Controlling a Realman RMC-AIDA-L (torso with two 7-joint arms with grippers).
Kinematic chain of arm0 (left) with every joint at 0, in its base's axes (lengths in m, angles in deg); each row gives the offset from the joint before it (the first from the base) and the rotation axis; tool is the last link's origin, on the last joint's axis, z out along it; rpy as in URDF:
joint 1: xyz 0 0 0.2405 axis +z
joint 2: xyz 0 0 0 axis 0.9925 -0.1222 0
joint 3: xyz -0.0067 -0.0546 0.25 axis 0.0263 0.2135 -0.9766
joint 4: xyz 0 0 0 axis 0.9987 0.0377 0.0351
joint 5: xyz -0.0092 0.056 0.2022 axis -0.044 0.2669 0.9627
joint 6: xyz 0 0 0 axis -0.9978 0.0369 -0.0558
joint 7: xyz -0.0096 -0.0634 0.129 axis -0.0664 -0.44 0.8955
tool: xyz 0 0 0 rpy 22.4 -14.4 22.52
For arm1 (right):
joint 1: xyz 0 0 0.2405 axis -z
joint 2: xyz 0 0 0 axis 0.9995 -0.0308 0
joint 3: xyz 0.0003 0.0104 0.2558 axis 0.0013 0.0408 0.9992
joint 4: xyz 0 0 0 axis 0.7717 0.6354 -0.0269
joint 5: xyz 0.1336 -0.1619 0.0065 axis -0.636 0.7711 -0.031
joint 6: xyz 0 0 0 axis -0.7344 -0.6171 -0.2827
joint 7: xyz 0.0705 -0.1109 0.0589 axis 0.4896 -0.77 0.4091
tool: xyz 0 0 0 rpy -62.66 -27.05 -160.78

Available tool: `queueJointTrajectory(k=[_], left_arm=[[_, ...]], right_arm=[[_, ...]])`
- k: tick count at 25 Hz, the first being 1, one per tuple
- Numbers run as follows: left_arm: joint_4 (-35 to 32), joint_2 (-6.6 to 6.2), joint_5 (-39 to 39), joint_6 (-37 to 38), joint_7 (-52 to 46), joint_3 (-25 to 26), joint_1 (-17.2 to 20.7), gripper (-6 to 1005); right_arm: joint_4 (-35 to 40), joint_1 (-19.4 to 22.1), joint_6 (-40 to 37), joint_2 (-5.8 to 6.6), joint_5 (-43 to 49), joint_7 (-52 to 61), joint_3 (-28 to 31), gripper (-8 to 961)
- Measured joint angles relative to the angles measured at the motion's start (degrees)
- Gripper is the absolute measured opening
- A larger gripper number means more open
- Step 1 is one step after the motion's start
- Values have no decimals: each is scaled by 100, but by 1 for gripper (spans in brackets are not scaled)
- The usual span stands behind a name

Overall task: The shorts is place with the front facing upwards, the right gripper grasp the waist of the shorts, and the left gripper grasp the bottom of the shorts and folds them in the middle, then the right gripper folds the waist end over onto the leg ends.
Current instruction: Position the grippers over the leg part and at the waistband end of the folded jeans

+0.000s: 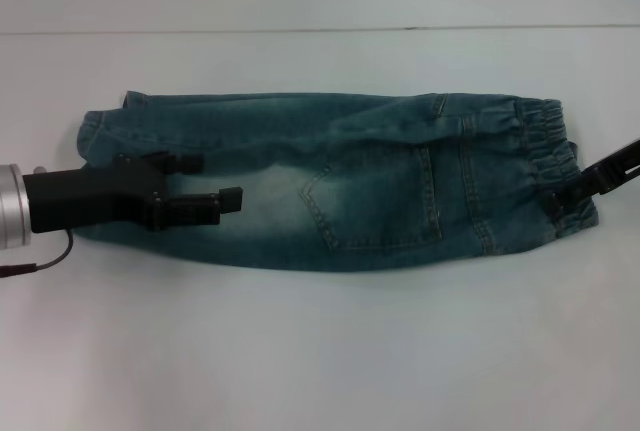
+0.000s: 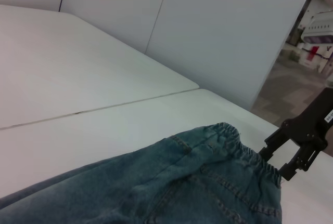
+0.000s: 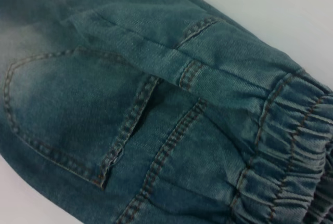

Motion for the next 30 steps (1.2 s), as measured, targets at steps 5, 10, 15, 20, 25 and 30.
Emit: queueJointTrajectory(k=[5, 10, 15, 20, 25, 30], left_arm=[[5, 26, -7, 1, -11, 0, -18, 939], [13, 41, -8, -3, -16, 0, -34, 936], [18, 52, -8, 11, -29, 0, -42, 929], [18, 59, -8, 46, -40, 0, -46, 916], [18, 71, -8, 37, -42, 0, -45, 902], [61, 77, -62, 17, -33, 0, -44, 889]], right_arm=[[-154, 0, 194, -35, 9, 93, -1, 920], [-226, 32, 482, -178, 33, 161, -46, 886], [-154, 59, 508, -292, -32, 26, -35, 851], [-148, 68, 440, -316, -66, -28, -39, 817], [74, 121, 265, -303, -70, -29, -13, 783], [165, 152, 231, -304, -70, -40, -10, 510]])
